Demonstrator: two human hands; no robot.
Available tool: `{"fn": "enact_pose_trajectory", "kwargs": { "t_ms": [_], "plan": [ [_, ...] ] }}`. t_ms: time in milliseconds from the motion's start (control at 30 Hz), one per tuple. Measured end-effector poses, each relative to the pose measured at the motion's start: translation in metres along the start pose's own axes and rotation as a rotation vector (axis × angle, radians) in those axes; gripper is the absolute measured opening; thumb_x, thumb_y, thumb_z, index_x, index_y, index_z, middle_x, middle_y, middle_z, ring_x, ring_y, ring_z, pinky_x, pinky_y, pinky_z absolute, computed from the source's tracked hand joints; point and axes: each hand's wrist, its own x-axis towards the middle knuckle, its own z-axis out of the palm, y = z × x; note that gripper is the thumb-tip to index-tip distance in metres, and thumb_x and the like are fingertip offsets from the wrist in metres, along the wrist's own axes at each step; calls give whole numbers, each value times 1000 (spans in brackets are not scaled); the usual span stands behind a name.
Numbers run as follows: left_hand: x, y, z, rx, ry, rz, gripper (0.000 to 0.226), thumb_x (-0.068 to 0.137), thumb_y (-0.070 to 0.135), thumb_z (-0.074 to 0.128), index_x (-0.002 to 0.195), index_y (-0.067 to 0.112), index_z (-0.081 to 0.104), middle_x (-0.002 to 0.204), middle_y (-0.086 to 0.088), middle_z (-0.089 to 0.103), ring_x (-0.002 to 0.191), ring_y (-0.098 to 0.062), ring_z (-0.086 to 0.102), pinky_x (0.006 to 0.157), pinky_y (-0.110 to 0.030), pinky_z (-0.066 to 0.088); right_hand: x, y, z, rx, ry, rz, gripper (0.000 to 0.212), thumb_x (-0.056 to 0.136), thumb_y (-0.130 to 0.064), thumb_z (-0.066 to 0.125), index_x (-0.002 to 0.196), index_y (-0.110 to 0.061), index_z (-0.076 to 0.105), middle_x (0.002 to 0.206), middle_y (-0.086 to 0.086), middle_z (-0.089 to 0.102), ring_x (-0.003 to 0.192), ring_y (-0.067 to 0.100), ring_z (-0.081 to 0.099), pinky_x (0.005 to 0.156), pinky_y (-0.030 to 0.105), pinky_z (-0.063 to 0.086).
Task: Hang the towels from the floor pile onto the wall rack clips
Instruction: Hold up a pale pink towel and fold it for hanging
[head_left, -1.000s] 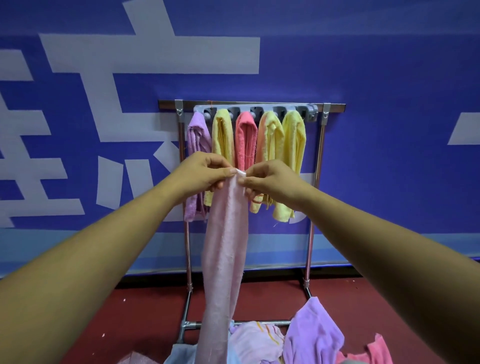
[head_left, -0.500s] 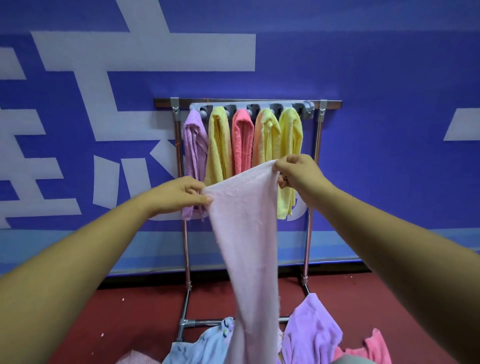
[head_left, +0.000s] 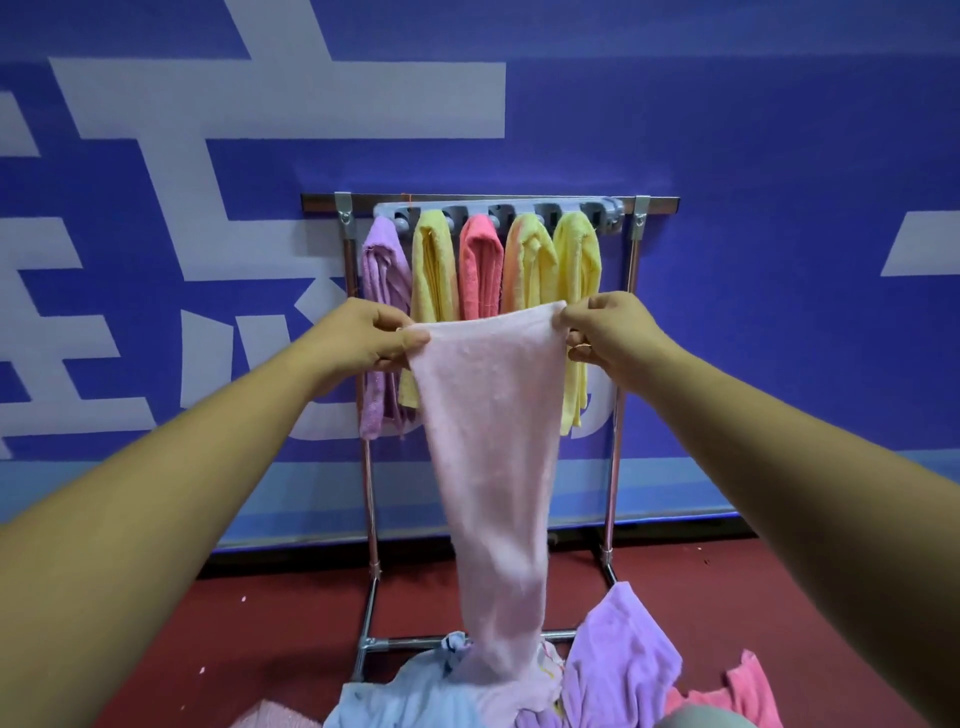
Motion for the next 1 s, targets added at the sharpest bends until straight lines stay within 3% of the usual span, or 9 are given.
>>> {"fn": "enact_pose_trajectory", "kwargs": {
  "t_ms": [67, 167, 300, 400, 533, 667, 767, 867, 1000],
  "plan": [
    [2, 0, 1, -16, 67, 39, 6, 90, 21, 70, 92, 16, 72, 67, 5, 68, 62, -3, 61, 60, -15, 49, 0, 2, 0, 92, -19, -19, 27, 89, 0, 64, 66, -7, 52, 64, 8, 43, 52, 13, 47, 53, 24, 47],
    [4, 3, 0, 149, 91, 69, 23, 91, 27, 69, 114, 26, 69, 85, 1, 68, 78, -9, 64, 68, -19, 49, 2, 5, -2, 60, -49, -51, 28, 87, 3, 66, 63, -7, 54, 65, 8, 46, 55, 11, 50, 56, 23, 48],
    [1, 9, 1, 300, 74, 100, 12, 95, 28, 62, 103, 24, 71, 92, 6, 68, 84, -8, 62, 67, -20, 46, 4, 8, 1, 52, -40, -49, 26, 86, 5, 68, 67, -7, 56, 69, 8, 52, 62, 13, 57, 59, 22, 51],
    [0, 11, -1, 310, 27, 112, 10, 97, 28, 59, 99, 24, 68, 90, 7, 65, 80, -7, 59, 68, -22, 45, 6, 9, 3, 157, -34, 7, 15, 84, 8, 70, 94, -1, 63, 92, 14, 64, 78, 20, 66, 64, 25, 57],
    [-3, 12, -6, 336, -61, 151, 6, 95, 27, 62, 97, 31, 66, 82, 14, 65, 68, 3, 60, 70, -20, 44, 7, 10, 2, 85, -44, 82, 29, 82, 8, 72, 110, 16, 65, 93, 15, 67, 67, 15, 69, 60, 21, 55],
    [-10, 16, -5, 131, -240, 140, 23, 95, 9, 56, 101, 28, 67, 77, 6, 62, 63, -6, 55, 66, -22, 49, 10, 14, 2, 2, -19, 95, 26, 80, -2, 78, 103, 8, 70, 84, 8, 65, 68, 15, 61, 66, 27, 54],
    [-16, 22, 3, 43, -442, 122, 32, 95, -3, 46, 91, 13, 74, 85, -3, 64, 73, -17, 55, 65, -23, 48, 8, 14, 7, -55, -4, 71, 18, 81, -7, 78, 96, 1, 72, 81, 5, 64, 68, 14, 60, 67, 29, 53],
    [-17, 28, 8, 11, -572, 85, 39, 95, -9, 39, 105, 8, 73, 97, -12, 68, 83, -23, 59, 74, -27, 51, 8, 13, 12, -126, 9, 50, 17, 81, -9, 78, 95, 0, 72, 82, 6, 65, 67, 14, 61, 67, 31, 53],
    [-17, 35, 17, 173, -570, 191, 23, 98, 11, 56, 115, 17, 70, 108, -5, 73, 102, -20, 69, 95, -39, 54, 5, 13, 13, -160, -25, 38, 7, 84, -11, 76, 88, -9, 71, 79, 4, 67, 69, 13, 65, 67, 31, 54]
  ]
}}
